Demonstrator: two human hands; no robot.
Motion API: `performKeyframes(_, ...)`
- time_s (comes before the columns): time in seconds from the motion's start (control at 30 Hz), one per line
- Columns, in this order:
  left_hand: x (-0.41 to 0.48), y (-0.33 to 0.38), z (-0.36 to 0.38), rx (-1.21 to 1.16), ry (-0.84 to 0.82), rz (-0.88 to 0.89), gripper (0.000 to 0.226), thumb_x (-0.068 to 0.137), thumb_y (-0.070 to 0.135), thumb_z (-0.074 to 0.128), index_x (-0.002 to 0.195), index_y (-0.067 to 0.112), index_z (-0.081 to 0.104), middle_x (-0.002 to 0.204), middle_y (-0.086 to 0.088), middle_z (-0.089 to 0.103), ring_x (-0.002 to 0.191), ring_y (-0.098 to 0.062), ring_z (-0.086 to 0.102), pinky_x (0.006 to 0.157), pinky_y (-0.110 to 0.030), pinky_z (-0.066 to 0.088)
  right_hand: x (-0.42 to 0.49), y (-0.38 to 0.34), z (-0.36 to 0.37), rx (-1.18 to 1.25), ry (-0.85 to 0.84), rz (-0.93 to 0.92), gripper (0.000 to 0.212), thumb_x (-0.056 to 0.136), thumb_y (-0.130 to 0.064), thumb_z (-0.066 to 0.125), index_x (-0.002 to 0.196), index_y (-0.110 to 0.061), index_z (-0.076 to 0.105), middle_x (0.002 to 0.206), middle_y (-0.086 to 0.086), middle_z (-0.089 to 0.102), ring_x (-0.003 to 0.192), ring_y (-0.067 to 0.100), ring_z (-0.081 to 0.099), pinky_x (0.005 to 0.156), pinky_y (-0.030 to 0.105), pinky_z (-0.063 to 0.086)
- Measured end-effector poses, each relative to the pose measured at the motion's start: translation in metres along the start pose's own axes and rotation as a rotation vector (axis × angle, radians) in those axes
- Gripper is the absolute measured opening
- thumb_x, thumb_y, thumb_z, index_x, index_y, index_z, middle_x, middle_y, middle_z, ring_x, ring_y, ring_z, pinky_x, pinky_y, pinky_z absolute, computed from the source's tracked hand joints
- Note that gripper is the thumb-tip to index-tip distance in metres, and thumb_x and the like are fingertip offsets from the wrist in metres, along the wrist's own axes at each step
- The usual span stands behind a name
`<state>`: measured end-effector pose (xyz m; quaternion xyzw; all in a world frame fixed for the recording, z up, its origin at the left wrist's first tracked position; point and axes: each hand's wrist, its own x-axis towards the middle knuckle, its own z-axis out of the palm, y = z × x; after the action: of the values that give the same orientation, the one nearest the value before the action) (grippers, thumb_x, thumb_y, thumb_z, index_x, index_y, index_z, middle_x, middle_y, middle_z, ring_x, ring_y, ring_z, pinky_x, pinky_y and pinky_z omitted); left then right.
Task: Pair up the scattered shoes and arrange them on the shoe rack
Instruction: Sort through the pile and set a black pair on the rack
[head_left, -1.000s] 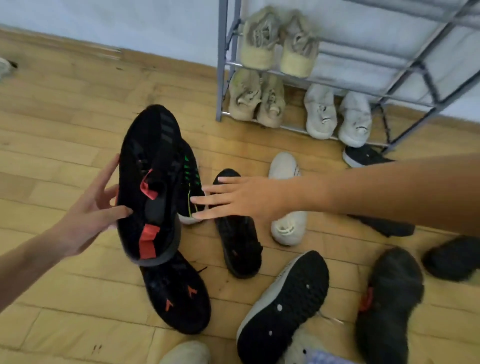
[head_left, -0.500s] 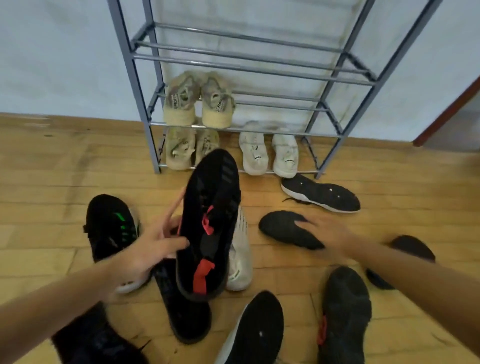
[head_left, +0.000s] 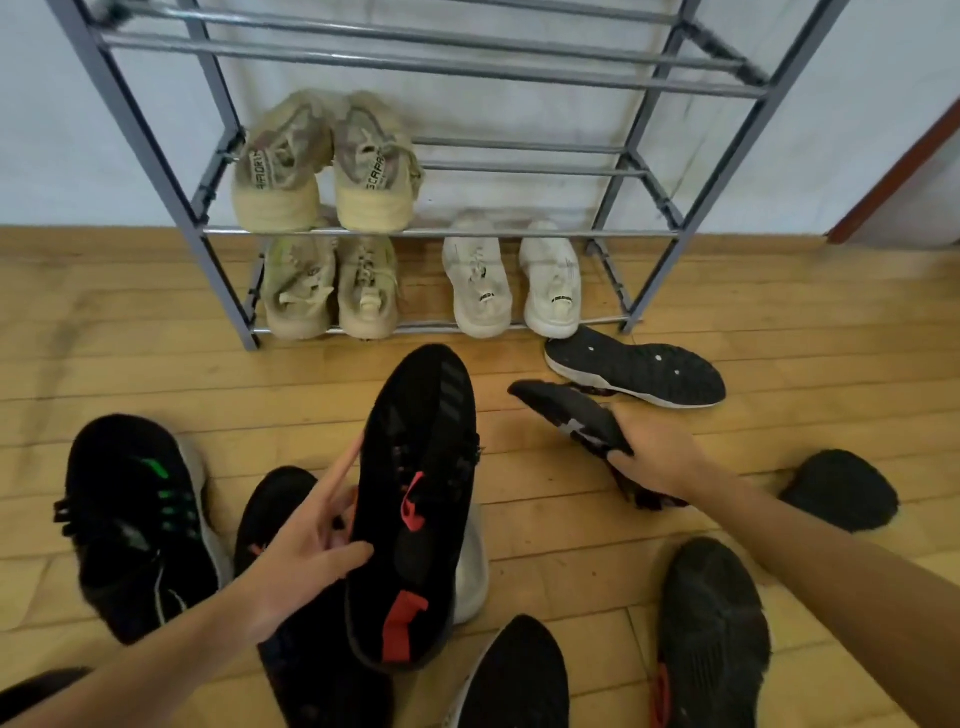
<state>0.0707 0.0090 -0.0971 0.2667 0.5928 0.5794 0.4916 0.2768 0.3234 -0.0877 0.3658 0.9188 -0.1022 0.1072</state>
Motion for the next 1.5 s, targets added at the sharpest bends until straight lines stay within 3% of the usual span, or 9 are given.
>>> performKeyframes(0.1, -0.002, 0.012, -0.009, 0.015, 0.033, 0.01, 0.098, 0.082, -0.021, 0.052, 0.132, 0.061, 0.03, 0.118, 0.007, 0.068, 0.098, -0.02, 0.069, 0.074, -0.034, 0.059, -0.022, -0.016, -0.026, 0.831, -0.048, 0.091, 0.047, 0.084, -0.011, 0.059, 0.128, -0.022, 0.048, 0.12, -0.005, 0.06, 0.115, 0.02, 0.055, 0.093, 0.037, 0.045)
performKeyframes(0.2, -0.005, 0.027, -0.015, 0.033, 0.012, 0.007, 0.099, 0.085, -0.021, 0.047, 0.136, 0.061, 0.024, 0.12, 0.007, 0.067, 0.097, -0.025, 0.069, 0.072, -0.038, 0.06, -0.057, -0.048, -0.028, 1.482, -0.236, 0.141, 0.052, 0.069, -0.012, 0.061, 0.119, -0.023, 0.055, 0.115, 0.005, 0.066, 0.11, 0.026, 0.06, 0.083, 0.04, 0.05)
performKeyframes(0.4, -0.009, 0.034, -0.007, 0.073, -0.025, -0.004, 0.099, 0.076, -0.006, 0.06, 0.139, 0.06, 0.02, 0.119, 0.0, 0.067, 0.098, -0.03, 0.067, 0.076, -0.043, 0.056, -0.085, -0.107, 0.014, 1.745, -0.504, 0.218, 0.06, 0.063, -0.004, 0.056, 0.121, -0.021, 0.053, 0.113, 0.009, 0.067, 0.1, 0.026, 0.066, 0.073, 0.036, 0.054)
performKeyframes(0.53, -0.015, 0.029, -0.008, 0.049, -0.003, -0.036, 0.1, 0.084, -0.015, 0.055, 0.138, 0.061, 0.02, 0.123, 0.005, 0.065, 0.103, -0.04, 0.062, 0.075, -0.046, 0.055, -0.086, -0.114, 0.015, 1.767, -0.499, 0.224, 0.044, 0.078, 0.003, 0.05, 0.116, -0.02, 0.055, 0.112, 0.01, 0.066, 0.1, 0.027, 0.065, 0.078, 0.038, 0.053)
performKeyframes(0.8, -0.007, 0.022, -0.007, 0.083, 0.046, -0.047, 0.101, 0.081, -0.011, 0.059, 0.139, 0.061, 0.018, 0.122, 0.001, 0.065, 0.097, -0.028, 0.067, 0.077, -0.049, 0.055, -0.078, -0.114, 0.014, 1.718, -0.492, 0.227, 0.048, 0.085, 0.006, 0.042, 0.124, -0.019, 0.051, 0.116, 0.009, 0.064, 0.103, 0.026, 0.063, 0.087, 0.041, 0.053)
performKeyframes(0.93, -0.006, 0.016, -0.004, 0.037, 0.034, -0.029, 0.099, 0.07, -0.001, 0.062, 0.134, 0.065, 0.025, 0.123, -0.003, 0.064, 0.1, -0.041, 0.059, 0.075, -0.051, 0.051, -0.063, -0.093, 0.024, 1.752, -0.306, 0.339, 0.052, 0.084, 0.005, 0.051, 0.125, -0.027, 0.049, 0.119, 0.01, 0.064, 0.109, 0.029, 0.061, 0.097, 0.049, 0.048)
performKeyframes(1.07, -0.011, 0.014, -0.002, 0.004, 0.03, -0.04, 0.1, 0.079, -0.011, 0.061, 0.135, 0.064, 0.026, 0.125, -0.005, 0.063, 0.093, -0.038, 0.059, 0.059, -0.035, 0.059, -0.042, -0.069, 0.036, 1.696, -0.17, 0.465, 0.053, 0.084, 0.0, 0.055, 0.13, -0.023, 0.042, 0.115, 0.008, 0.064, 0.104, 0.026, 0.062, 0.081, 0.04, 0.054)
performKeyframes(1.33, -0.014, 0.011, 0.001, 0.033, 0.047, -0.052, 0.099, 0.071, -0.003, 0.062, 0.134, 0.065, 0.026, 0.127, -0.002, 0.062, 0.092, -0.035, 0.055, 0.062, -0.039, 0.052, -0.022, -0.046, 0.058, 0.687, 0.1, 0.454, 0.075, 0.072, -0.033, 0.079, 0.135, -0.018, 0.04, 0.128, 0.009, 0.054, 0.118, 0.025, 0.053, 0.095, 0.041, 0.048)
performKeyframes(1.5, -0.015, 0.008, 0.0, 0.015, 0.034, -0.05, 0.1, 0.081, -0.015, 0.058, 0.134, 0.064, 0.027, 0.128, 0.001, 0.06, 0.082, -0.017, 0.07, 0.056, -0.029, 0.059, -0.036, -0.04, 0.064, 0.847, 0.165, 0.483, 0.072, 0.078, -0.034, 0.073, 0.137, -0.019, 0.036, 0.132, 0.01, 0.047, 0.119, 0.023, 0.049, 0.097, 0.038, 0.046)
